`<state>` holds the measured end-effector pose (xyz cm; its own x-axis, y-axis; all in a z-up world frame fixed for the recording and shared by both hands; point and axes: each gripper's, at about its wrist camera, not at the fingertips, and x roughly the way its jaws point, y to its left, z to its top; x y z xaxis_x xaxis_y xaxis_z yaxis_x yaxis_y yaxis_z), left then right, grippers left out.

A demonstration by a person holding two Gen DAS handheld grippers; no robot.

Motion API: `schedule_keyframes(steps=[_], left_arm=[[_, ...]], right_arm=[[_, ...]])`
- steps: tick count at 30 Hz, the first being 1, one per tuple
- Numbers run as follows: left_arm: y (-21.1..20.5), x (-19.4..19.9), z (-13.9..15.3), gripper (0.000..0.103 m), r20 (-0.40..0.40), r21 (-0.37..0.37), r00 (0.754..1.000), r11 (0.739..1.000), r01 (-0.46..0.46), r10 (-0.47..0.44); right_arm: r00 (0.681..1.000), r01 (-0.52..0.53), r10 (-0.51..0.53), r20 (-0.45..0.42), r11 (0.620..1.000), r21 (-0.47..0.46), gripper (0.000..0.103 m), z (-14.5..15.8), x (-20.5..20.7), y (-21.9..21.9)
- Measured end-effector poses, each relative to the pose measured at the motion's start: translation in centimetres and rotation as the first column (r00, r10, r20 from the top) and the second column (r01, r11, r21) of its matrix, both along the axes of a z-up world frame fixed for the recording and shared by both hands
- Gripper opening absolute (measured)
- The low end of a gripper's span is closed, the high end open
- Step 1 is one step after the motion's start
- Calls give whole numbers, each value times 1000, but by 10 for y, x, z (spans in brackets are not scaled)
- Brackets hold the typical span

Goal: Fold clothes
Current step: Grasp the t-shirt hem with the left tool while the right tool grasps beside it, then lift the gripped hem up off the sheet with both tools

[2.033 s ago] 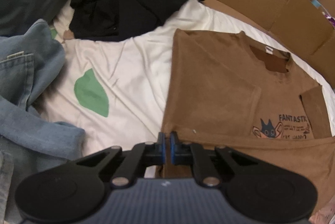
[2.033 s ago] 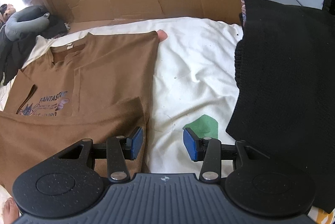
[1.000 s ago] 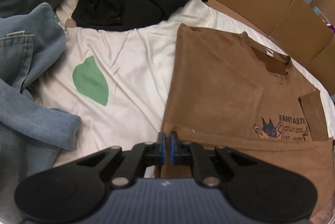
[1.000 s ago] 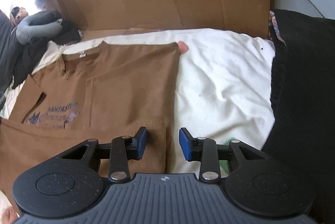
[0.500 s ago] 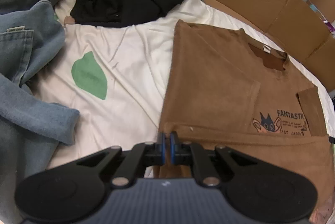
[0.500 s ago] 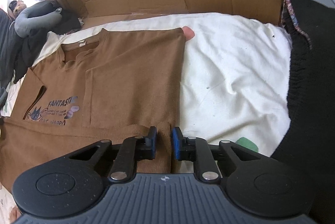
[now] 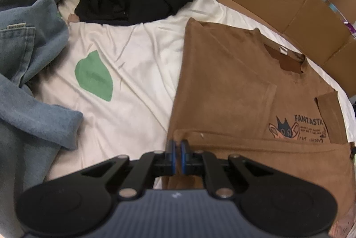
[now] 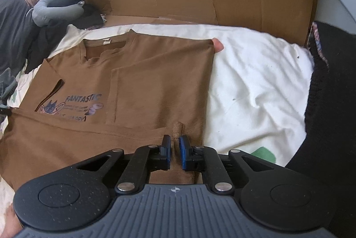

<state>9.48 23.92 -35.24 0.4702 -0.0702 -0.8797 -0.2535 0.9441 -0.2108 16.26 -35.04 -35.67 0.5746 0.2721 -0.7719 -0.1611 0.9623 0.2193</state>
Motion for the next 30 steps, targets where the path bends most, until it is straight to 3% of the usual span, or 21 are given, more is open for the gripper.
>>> schedule_keyframes(steps=[9,11,18,20,21,30], left_arm=[[1,-1,-3,5,-7,5,1000,1000,2,-2],[0,0,-5,5,-9,6,1000,1000,1,-1],[-1,3,-5,5,0,3,1000,1000,6,-6],[-1,2,-4,5,6,4,1000,1000,6,-6],[-1,2,-2,5,13,12,1000,1000,10,-10],[-2,-13,19,4,73,35,997,999,-18,16]], right_arm=[[994,60,-58,-88,998,23,11,-20,21,-3],[991,80,-76,-111,996,28,18,-23,26,-6],[978,101,-81,-194,990,96,20,-33,37,-16],[980,91,-72,-187,991,96,16,-32,37,-16],[981,85,-67,-180,992,94,4,-31,37,-16],[991,127,-125,-51,991,44,2,1,6,-23]])
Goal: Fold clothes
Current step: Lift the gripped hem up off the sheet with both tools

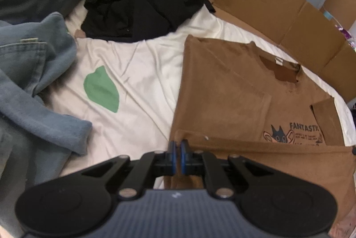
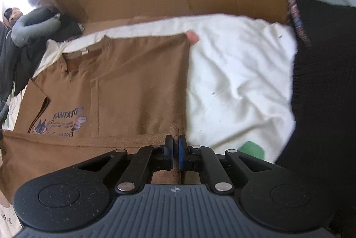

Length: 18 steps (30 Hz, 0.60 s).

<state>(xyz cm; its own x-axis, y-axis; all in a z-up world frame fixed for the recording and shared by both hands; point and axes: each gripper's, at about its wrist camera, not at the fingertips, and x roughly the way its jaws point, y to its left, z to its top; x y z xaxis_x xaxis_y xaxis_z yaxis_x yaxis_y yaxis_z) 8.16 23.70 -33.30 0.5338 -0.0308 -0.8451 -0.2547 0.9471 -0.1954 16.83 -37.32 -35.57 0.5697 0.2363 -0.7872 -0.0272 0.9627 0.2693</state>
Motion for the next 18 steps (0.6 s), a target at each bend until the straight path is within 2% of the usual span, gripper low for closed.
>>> schedule_keyframes(steps=[5,10,18], left_arm=[[3,-2,7,4,44,8,999,1000,-7,6],[7,12,2,4,56,11,998,1000,11,-12],[8,26,-39,4,-25,-19,1000,1000,12,-13]], right_arm=[[998,30,-28,60,999,-28,2,16,-18,-3],[995,37,-30,97,997,-66,2,21,-19,2],[999,52,-52,-9,998,-36,2,-15,-3,-1]])
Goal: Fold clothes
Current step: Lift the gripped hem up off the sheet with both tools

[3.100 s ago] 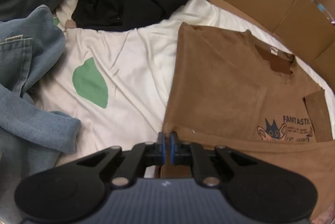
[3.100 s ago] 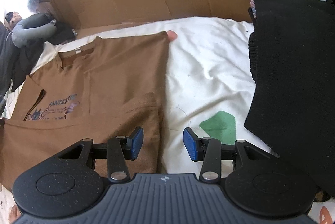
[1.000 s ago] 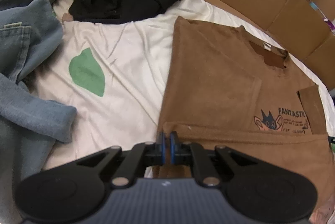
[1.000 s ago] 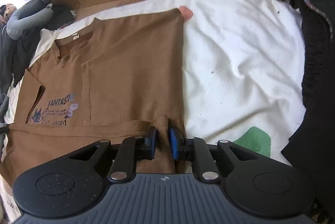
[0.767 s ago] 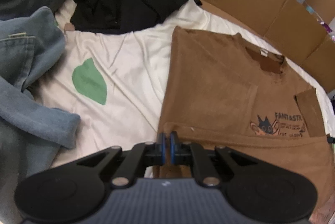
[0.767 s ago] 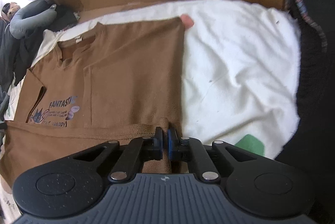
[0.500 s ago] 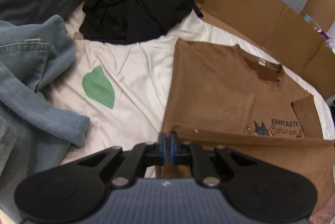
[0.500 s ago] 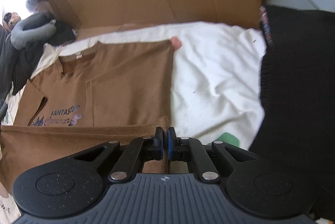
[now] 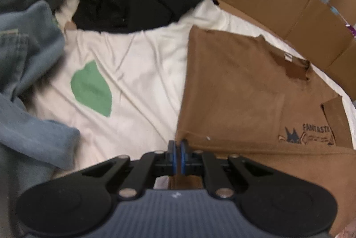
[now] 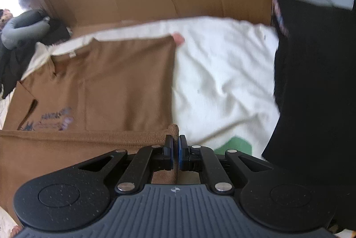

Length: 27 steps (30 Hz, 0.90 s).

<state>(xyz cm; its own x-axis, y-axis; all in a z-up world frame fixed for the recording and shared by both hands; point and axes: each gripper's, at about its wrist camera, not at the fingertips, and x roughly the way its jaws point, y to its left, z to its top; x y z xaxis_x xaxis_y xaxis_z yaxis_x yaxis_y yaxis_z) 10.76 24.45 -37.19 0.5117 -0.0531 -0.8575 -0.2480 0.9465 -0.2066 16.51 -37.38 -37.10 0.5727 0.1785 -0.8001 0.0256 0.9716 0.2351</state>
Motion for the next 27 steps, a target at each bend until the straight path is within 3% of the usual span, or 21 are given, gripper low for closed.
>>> schedule_keyframes(steps=[11,16,21,27], left_arm=[[2,2,-13,24,-15,-68,1000,998,-9,8],[3,3,-15,23,-13,-74,1000,997,-7,6],[-3,2,-8,9,-5,-13,1000,1000,23,-23],[-8,-7,11,6,31,44,999,999,19,-20]], right_arm=[[999,25,-21,-49,995,96,10,-14,10,-8],[998,25,-17,-63,993,115,10,-17,16,-10],[999,-24,26,-31,999,49,3,-9,13,-2],[999,-40,40,16,999,-1,3,8,4,4]])
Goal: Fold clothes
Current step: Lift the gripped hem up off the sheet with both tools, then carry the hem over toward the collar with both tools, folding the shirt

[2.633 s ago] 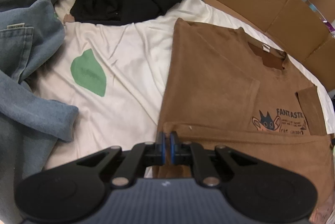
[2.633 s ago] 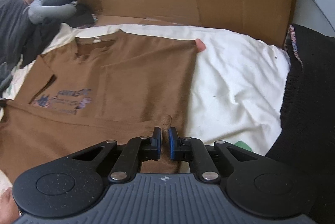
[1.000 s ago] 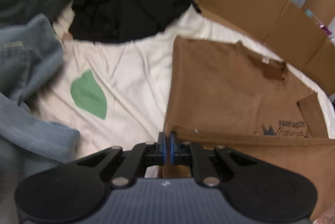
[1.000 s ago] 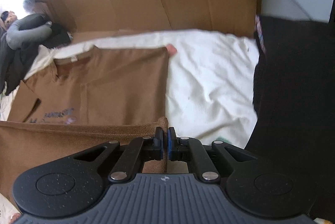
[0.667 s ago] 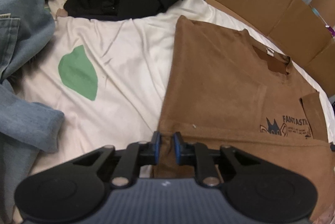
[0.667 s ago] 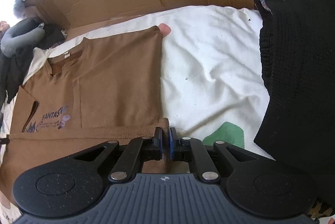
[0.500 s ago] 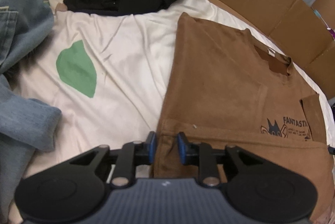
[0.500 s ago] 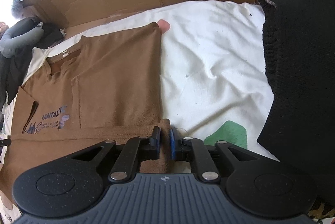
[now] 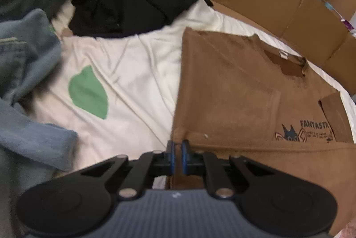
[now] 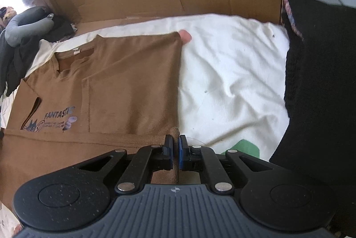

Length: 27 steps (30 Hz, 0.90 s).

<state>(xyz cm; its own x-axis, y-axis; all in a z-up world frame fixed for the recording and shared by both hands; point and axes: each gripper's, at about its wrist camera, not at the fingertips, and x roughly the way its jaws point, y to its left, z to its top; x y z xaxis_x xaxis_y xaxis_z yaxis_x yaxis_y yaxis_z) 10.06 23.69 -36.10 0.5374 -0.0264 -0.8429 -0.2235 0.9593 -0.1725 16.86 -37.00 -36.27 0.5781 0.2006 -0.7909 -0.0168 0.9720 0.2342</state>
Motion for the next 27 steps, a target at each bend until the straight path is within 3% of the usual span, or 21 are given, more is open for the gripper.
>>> schedule_keyframes(steps=[15,27], left_arm=[[2,-18,54,5,83,36,997,999,2,-5],[6,4,83,4,131,81,991,997,14,-25]], right_arm=[[992,25,-20,123,999,-37,2,70,-31,2],[980,7,9,198,997,-81,2,102,-15,12]])
